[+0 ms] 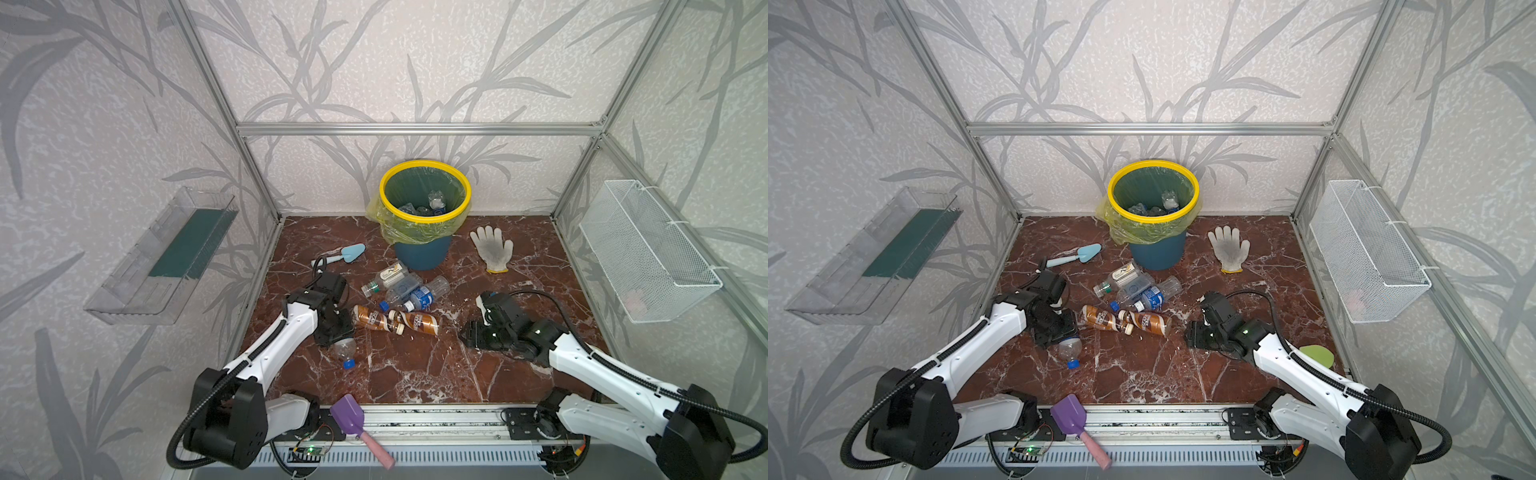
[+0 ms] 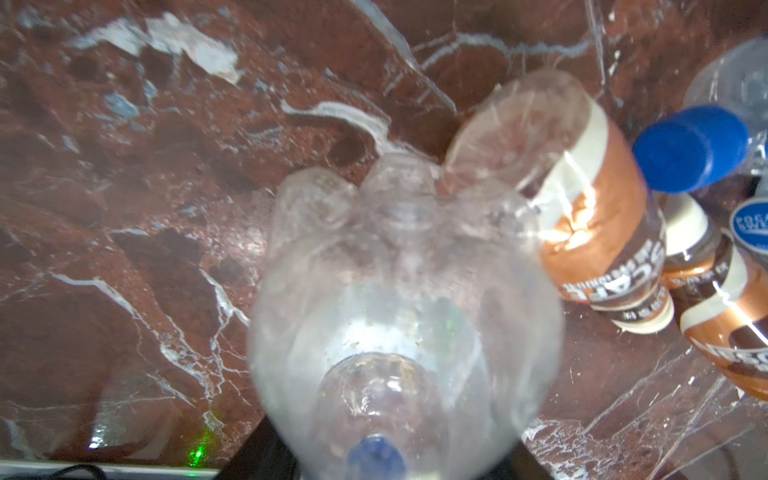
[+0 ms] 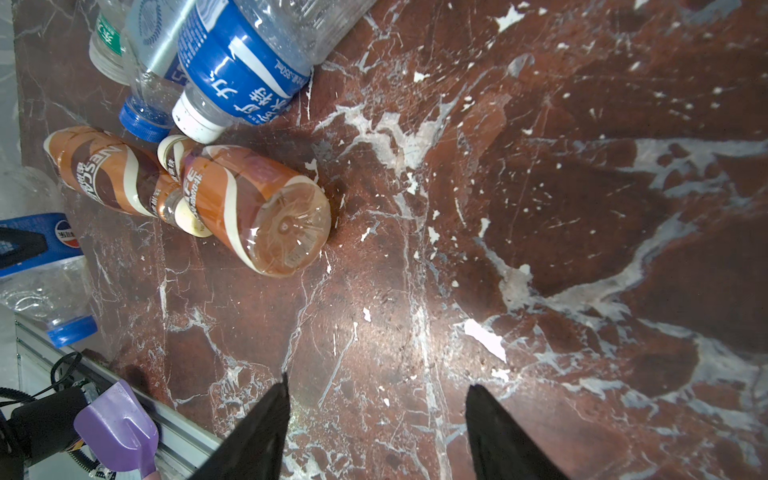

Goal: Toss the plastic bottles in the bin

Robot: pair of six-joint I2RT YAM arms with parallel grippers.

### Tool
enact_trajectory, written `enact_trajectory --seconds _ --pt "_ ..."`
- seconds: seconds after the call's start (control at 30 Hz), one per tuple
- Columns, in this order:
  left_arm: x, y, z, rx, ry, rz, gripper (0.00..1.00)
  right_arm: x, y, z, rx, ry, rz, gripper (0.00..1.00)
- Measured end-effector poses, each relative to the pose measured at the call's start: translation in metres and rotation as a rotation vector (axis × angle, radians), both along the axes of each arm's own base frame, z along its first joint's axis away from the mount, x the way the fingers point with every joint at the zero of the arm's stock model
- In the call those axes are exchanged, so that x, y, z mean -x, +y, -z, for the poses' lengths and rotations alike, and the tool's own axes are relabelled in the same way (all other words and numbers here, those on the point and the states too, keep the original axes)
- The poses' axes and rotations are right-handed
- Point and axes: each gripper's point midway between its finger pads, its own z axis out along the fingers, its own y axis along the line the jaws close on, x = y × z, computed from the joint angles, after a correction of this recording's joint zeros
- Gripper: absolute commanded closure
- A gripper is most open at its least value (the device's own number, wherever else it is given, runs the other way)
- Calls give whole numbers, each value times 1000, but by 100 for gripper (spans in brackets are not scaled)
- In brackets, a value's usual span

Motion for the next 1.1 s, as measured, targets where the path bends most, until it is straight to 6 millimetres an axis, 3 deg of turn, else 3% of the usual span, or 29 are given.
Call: enact_trajectory --seconds 0.23,0.43,0.5,0.57,0.63,0.67,0.73,0.77,0.8,0.83,0.9,0.97,1.03,1.1 --pt "7 -21 -20 23 -109 63 46 0 1 4 4 10 -2 32" --pt "2 -37 -52 69 -279 156 47 0 2 6 7 17 -5 32" --pt "-9 -44 -73 74 -338 194 47 -1 2 6 6 14 -7 32" --pt "-32 -56 -116 90 -427 227 48 -1 2 6 7 14 -8 32" --pt "-72 -78 -188 127 -569 255 47 -1 2 5 7 12 -9 32" --pt "-101 -94 -235 153 -668 271 44 -1 2 4 6 11 -8 32" --pt "-152 -121 -309 186 -826 292 30 0 1 1 4 3 -5 32" --pt "-178 -135 -334 195 -877 296 19 -1 0 -2 1 -5 -2 32" --pt "-202 -146 -354 203 -919 292 14 0 -1 -6 -3 -15 1 32" --pt "-222 -154 -365 212 -947 284 5 0 -3 -9 -5 -23 7 31" --pt "-250 -158 -374 235 -973 253 1 1 -6 -18 -19 -50 18 30" --pt "-245 -140 -355 189 -913 223 0 2 -9 -26 -29 -70 32 29" --pt "-210 -104 -334 140 -853 173 0 4 -13 -32 -37 -87 46 29" --pt "-160 -72 -328 121 -850 137 1 5 -15 -34 -39 -93 51 29"
